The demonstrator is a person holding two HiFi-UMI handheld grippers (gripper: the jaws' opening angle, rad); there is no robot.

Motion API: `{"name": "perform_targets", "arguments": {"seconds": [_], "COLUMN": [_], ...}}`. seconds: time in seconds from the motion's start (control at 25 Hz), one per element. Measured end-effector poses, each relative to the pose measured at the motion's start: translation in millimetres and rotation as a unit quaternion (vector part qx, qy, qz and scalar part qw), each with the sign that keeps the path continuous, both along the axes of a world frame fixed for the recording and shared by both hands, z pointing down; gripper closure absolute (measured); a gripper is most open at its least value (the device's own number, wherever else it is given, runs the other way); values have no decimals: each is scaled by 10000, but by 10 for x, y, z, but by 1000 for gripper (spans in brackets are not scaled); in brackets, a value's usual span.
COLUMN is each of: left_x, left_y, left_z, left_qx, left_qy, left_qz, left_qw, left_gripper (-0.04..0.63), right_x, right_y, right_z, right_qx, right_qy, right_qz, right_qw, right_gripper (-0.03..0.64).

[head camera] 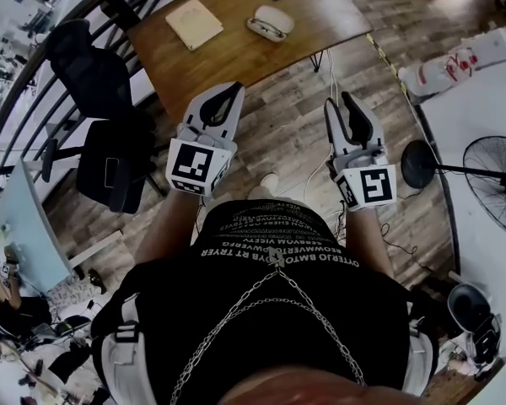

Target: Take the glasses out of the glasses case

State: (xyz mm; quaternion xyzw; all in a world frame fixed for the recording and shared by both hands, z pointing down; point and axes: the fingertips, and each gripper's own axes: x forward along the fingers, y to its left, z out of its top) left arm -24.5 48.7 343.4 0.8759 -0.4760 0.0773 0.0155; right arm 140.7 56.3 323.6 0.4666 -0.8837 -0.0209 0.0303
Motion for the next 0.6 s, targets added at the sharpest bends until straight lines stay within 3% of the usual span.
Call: {"name": "perform_targets", "arguments": {"seconds": [0.6], "left_x": [22], "left_y": [-106], "left_z": [-15], "left_qx": [21], "left_qy": [-156], "left_qz": [-491], "left_qw": [9987], "left_gripper": [566], "right_x": [50], "right_y": [-257], "right_z": [23], "right_qx": [-17], "right_qy": [-88], "right_qz": [-447], "right_qw": [9990], "right_gripper": [512]}}
